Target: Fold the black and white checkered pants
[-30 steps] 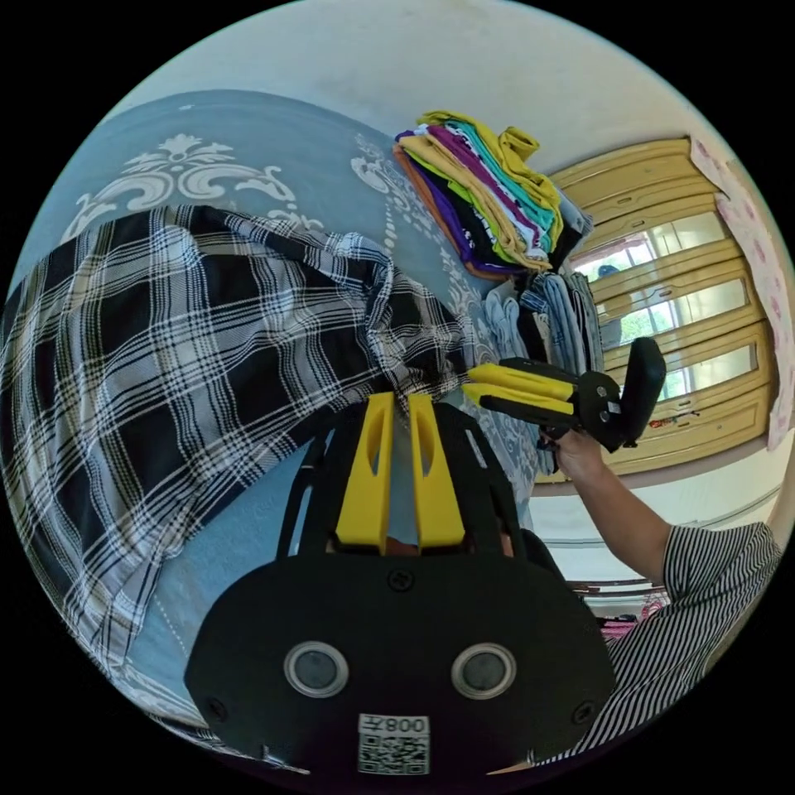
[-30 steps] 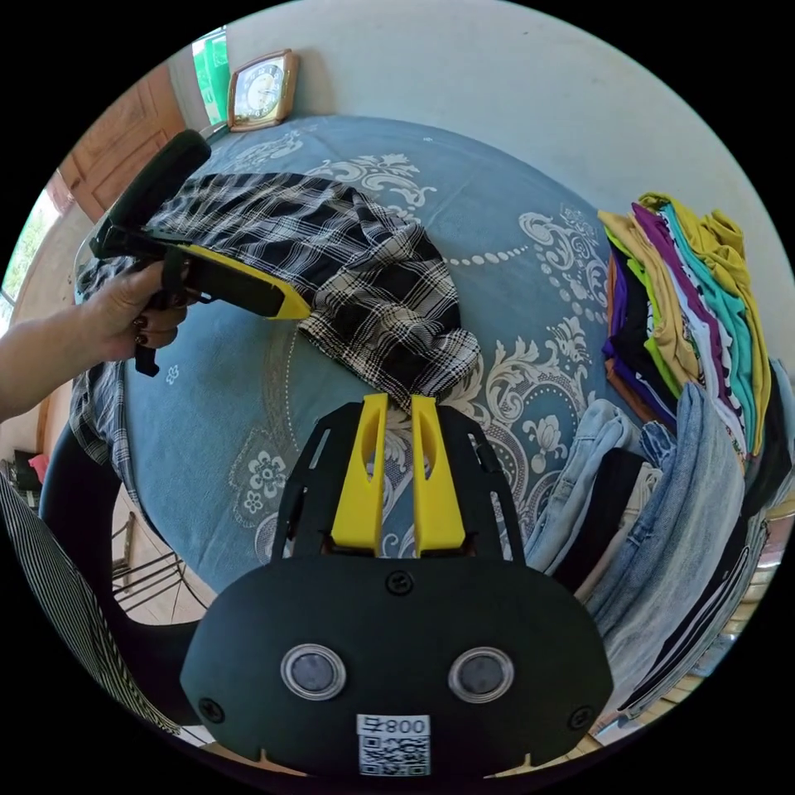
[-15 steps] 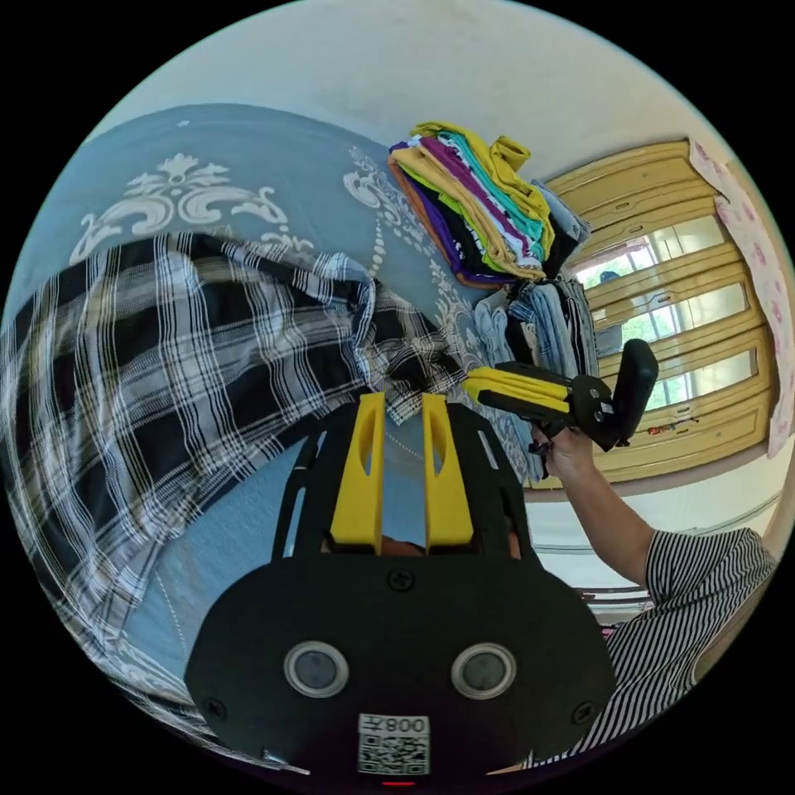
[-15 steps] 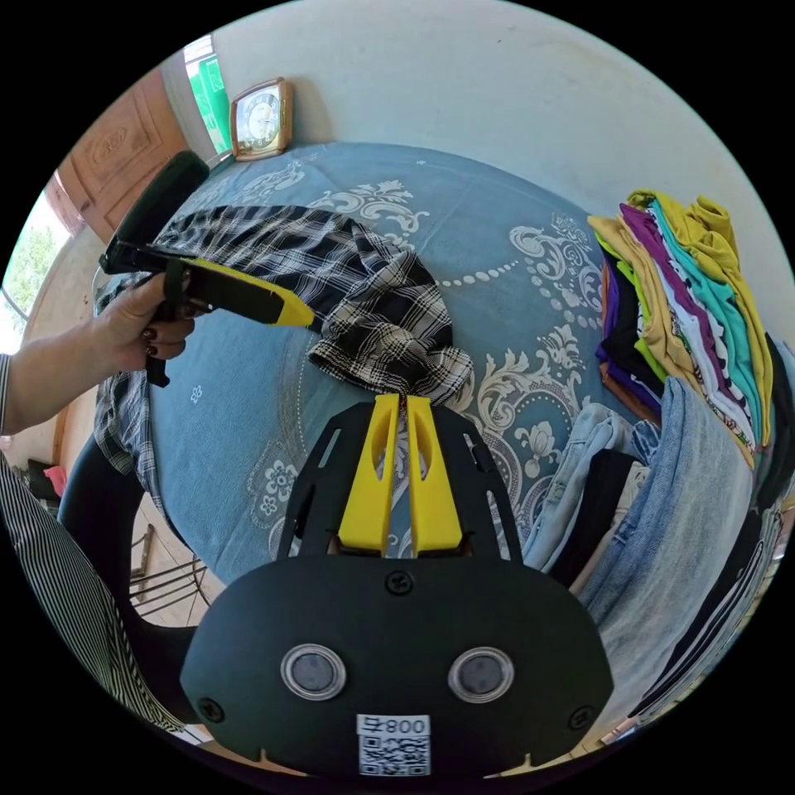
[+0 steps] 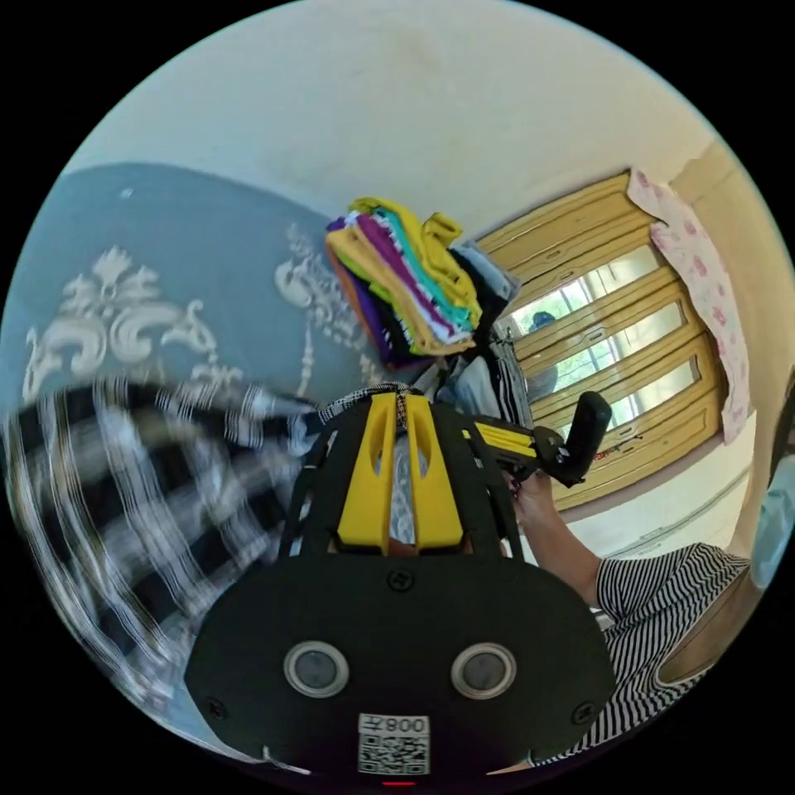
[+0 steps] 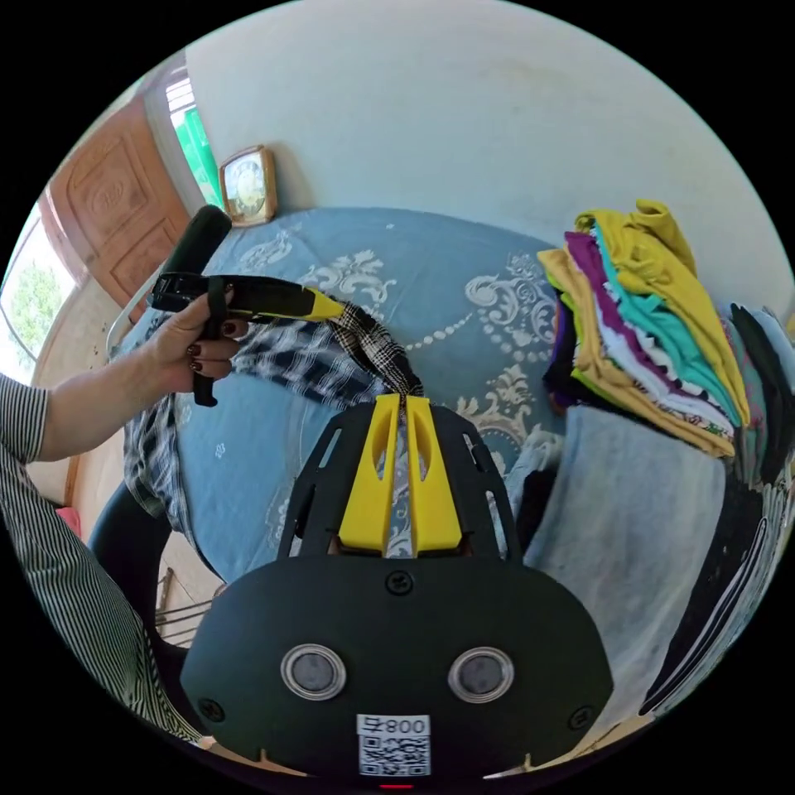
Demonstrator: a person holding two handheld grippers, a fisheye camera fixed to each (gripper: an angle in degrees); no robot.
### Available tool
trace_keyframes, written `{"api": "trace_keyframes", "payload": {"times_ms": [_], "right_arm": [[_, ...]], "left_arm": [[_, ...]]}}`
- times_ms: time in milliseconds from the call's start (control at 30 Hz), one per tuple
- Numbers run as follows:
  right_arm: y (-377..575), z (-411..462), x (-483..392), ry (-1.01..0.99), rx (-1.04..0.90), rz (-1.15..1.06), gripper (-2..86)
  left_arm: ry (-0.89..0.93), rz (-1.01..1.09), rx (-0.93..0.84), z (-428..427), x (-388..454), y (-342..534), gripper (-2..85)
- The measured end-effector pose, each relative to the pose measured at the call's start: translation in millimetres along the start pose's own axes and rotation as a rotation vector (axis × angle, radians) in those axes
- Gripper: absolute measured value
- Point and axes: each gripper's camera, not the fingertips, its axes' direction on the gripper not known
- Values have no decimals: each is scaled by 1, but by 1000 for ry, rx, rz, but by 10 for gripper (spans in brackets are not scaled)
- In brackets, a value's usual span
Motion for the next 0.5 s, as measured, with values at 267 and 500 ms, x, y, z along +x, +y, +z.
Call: {"api": "trace_keyframes", "payload": {"times_ms": [267, 500], "right_arm": [[-37, 23, 62, 69, -177, 200, 21], [-25, 43, 71, 115, -193, 274, 16]], "left_arm": [[-125, 73, -186, 66, 11, -59, 49], [-66, 25, -125, 62, -1, -30, 69]]}}
